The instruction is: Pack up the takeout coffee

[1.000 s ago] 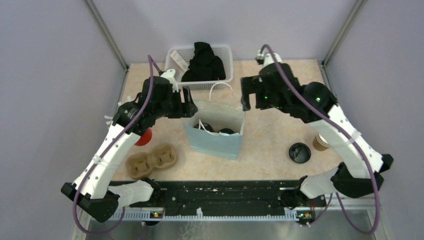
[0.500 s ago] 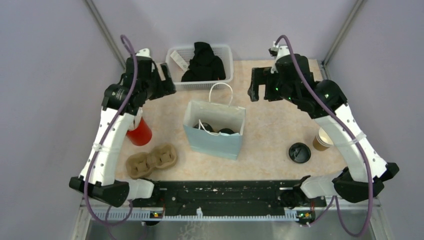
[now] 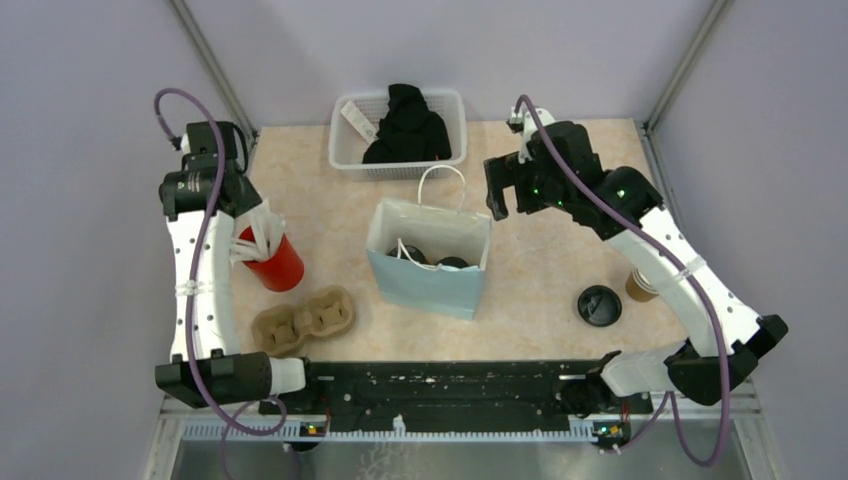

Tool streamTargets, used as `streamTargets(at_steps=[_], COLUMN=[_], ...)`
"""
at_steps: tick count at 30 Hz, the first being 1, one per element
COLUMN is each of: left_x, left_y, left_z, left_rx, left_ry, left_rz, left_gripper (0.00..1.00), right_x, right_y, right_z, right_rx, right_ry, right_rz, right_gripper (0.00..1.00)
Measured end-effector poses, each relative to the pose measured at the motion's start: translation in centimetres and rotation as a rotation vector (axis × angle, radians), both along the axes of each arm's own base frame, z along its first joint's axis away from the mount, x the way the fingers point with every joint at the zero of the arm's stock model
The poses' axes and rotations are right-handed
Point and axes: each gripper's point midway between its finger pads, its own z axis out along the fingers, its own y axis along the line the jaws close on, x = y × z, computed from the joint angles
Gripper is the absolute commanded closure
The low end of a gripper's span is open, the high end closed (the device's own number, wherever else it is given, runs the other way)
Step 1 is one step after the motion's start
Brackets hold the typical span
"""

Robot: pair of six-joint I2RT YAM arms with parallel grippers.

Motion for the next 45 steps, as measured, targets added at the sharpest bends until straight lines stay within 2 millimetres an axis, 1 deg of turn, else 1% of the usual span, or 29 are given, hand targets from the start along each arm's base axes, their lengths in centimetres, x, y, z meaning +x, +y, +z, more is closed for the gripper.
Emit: streamTargets(at_steps=[2, 4, 6, 9, 12, 14, 15, 18, 21, 26, 32, 36, 39, 41, 45], left_x=[-0.5, -1.2, -1.8, -2.2, -1.9, -1.6, -1.4, -1.7, -2.1, -2.5, -3.1, -2.8, -2.2, -1.8, -1.8], left_y=[1.2, 2.0, 2.5, 3.0, 3.5, 3.5, 3.3, 2.6, 2.5, 3.2, 4.7, 5.4, 5.7, 5.8, 5.5], left_z=[0.1, 0.0, -0.3, -1.2, -2.8, -3.8, -4.3, -5.3, -6.0, -6.0, -6.2, -6.6, -7.1, -7.5, -8.2], left_rx=[-0.002, -0.01, -0.034, -0.073, -0.1, -0.126, -0.146, -0.189, -0.212, -0.2, -0.184, -0.182, -0.184, -0.189, -0.204], left_ry=[0.002, 0.008, 0.02, 0.061, 0.128, 0.161, 0.17, 0.198, 0.227, 0.226, 0.236, 0.239, 0.249, 0.252, 0.263], left_rz=[0.042, 0.074, 0.095, 0.117, 0.133, 0.13, 0.123, 0.114, 0.132, 0.17, 0.209, 0.219, 0.212, 0.206, 0.196], left_gripper=[0.51, 0.45, 0.43, 0.44, 0.47, 0.51, 0.51, 0.51, 0.45, 0.46, 0.47, 0.53, 0.57, 0.64, 0.81], right_x=[0.1, 0.3, 0.5, 0.5, 0.1, 0.0, 0.0, 0.3, 0.7, 0.8, 0.6, 0.5, 0.5, 0.5, 0.6], right_y=[0.1, 0.2, 0.4, 0.4, 0.1, -0.5, -0.8, -1.0, -1.2, -0.7, -0.4, -0.3, -0.3, -0.3, -0.3], right_z=[-0.7, -1.1, -1.5, -2.6, -4.0, -4.8, -5.0, -5.2, -5.0, -4.7, -4.7, -4.7, -4.7, -4.7, -4.6], right_rx=[-0.022, -0.038, -0.05, -0.071, -0.08, -0.079, -0.075, -0.047, -0.019, 0.014, 0.024, 0.029, 0.029, 0.028, 0.029], right_ry=[0.0, -0.007, -0.013, -0.007, 0.011, 0.024, 0.029, 0.038, 0.037, 0.039, 0.043, 0.046, 0.046, 0.046, 0.042], right_rz=[0.02, 0.041, 0.058, 0.082, 0.1, 0.099, 0.094, 0.09, 0.078, 0.095, 0.107, 0.114, 0.114, 0.115, 0.114], right_gripper=[0.01, 0.01, 0.01, 0.01, 0.01, 0.01, 0.01, 0.01, 0.01, 0.01, 0.01, 0.01, 0.01, 0.01, 0.01])
